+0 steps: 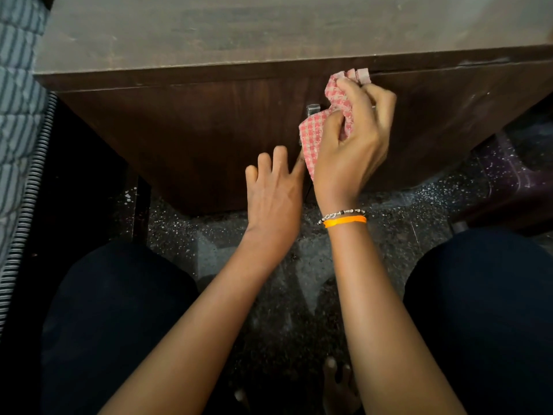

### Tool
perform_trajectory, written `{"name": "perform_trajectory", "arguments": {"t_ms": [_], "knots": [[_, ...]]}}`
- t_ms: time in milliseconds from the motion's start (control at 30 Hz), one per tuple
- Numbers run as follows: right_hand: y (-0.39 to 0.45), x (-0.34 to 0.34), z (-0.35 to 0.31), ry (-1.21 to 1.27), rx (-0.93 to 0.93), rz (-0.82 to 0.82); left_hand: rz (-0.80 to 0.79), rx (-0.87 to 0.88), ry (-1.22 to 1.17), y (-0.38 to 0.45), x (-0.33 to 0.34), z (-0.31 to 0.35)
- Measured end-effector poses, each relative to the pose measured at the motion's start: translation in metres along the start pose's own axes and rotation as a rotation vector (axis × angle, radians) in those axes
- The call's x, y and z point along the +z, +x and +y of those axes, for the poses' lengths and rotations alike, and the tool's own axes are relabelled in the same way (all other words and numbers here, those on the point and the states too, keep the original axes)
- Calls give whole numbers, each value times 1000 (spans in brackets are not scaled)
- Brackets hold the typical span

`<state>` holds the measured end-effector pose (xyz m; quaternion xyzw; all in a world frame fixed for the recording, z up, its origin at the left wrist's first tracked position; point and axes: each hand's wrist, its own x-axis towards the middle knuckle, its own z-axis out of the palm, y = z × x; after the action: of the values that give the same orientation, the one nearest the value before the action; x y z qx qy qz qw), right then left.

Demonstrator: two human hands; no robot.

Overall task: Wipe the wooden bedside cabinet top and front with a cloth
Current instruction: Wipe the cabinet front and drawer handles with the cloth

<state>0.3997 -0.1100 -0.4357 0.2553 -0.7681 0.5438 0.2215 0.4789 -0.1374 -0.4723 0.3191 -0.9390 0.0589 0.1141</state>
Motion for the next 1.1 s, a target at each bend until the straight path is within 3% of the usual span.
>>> {"name": "perform_trajectory", "arguments": {"t_ms": [100, 200, 367, 500, 733, 900, 1000, 1100], "knots": [[1, -6, 2, -274, -39, -174, 17, -2, -7, 1, 6, -2], [-10, -15, 16, -266, 81, -365, 16, -17, -27, 0, 2, -2], [-7, -23, 7, -34, -77, -134, -94, -12, -115, -1, -5, -1], [11, -10, 4, -116, -247, -31, -179, -14, -126, 1, -7, 1], [-21, 6, 49, -36, -146, -119, -184, -20, -170, 2, -3, 1], [-46, -2, 83, -101, -67, -412, -179, -15, -184, 1, -6, 0], [-37, -8, 64, 24, -26, -260, -193, -1, -182, 2, -6, -3], [-8, -12, 38, 17, -177, -65, -203, -1, -183, 3, -4, -4]]}}
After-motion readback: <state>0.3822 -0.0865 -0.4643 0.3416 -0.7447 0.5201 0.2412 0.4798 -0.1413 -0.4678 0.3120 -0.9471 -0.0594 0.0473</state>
